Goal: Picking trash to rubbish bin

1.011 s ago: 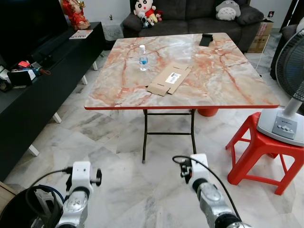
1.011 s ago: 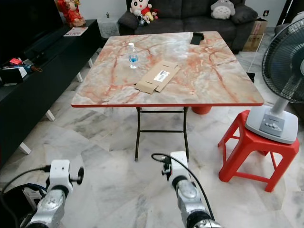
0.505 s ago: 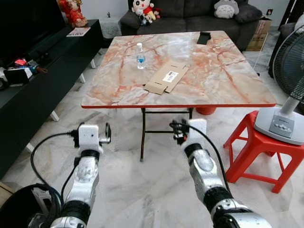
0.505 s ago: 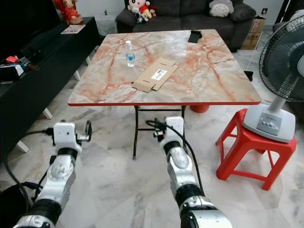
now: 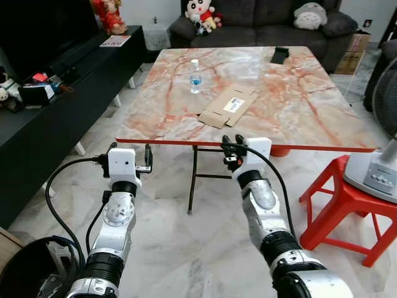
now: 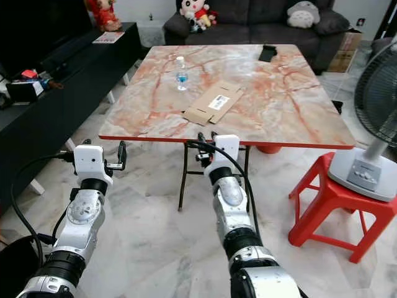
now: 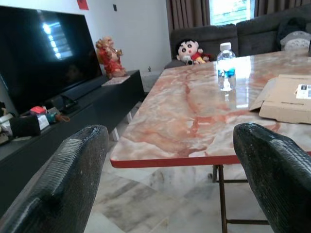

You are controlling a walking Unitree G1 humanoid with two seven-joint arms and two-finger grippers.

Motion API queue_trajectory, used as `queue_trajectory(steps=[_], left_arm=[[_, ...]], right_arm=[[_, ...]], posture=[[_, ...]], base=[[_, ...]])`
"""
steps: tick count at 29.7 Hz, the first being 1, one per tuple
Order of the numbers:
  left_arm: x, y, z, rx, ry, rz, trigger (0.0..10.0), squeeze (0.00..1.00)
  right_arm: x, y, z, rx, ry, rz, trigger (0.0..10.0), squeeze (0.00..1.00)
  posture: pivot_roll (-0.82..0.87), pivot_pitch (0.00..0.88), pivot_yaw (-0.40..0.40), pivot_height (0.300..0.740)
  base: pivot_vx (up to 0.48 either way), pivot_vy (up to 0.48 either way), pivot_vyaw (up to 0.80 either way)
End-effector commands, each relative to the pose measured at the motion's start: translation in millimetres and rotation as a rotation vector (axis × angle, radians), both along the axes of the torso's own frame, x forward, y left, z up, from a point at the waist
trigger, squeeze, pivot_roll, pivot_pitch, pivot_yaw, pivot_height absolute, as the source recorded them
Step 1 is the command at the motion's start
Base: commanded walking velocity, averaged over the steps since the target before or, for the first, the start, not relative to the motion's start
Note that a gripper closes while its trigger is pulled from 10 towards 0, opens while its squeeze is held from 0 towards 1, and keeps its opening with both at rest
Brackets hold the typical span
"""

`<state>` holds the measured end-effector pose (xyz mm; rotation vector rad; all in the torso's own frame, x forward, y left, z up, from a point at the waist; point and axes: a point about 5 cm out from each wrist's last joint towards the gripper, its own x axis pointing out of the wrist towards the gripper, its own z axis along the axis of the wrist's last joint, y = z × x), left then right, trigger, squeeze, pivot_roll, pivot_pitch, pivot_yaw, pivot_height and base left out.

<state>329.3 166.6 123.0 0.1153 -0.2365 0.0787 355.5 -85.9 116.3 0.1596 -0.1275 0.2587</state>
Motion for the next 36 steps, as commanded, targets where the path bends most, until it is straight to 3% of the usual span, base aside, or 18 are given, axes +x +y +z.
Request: queue_trajectory(steps=[1,16,17,25,36], left_arm=[[0.1,-0.1,5,-0.001,-0.015,-0.004,10.0,0.0],[2.5,3.2,11,0.009,-0.007,-0.003,10.0,0.0],[3.0,4.0,12,0.011,-0.007,-0.003,10.0,0.0],[3.7,4.4,15,0.015,-0.011,-0.004,10.0,0.0],[4.7,4.9,18,0.018,-0.014,-0.004,10.0,0.0]], right_arm=[[3.8,-2.6,8,0.008,-0.019,-0.011,10.0,1.0],[9.0,-4.9,18,-0.029,-0.038,-0.034,10.0,1.0],[9.5,-2.8,19,-0.038,-0.036,-0.027,10.0,0.0],[10.2,1.2,21,-0.021,-0.036,-0.019,10.0,0.0],[11.0,5.3,30,-0.042,-0.082,-0.003,10.0,0.0]], posture=[[0.09,0.0,0.057,0.74],[0.1,0.0,0.059,0.74],[0.1,0.0,0.063,0.74],[0.11,0.0,0.063,0.74],[0.12,0.0,0.063,0.74]], base=[[0.315,0.0,0.0],[0.318,0.0,0.0],[0.315,0.0,0.0],[0.316,0.0,-0.49],[0.317,0.0,0.0]])
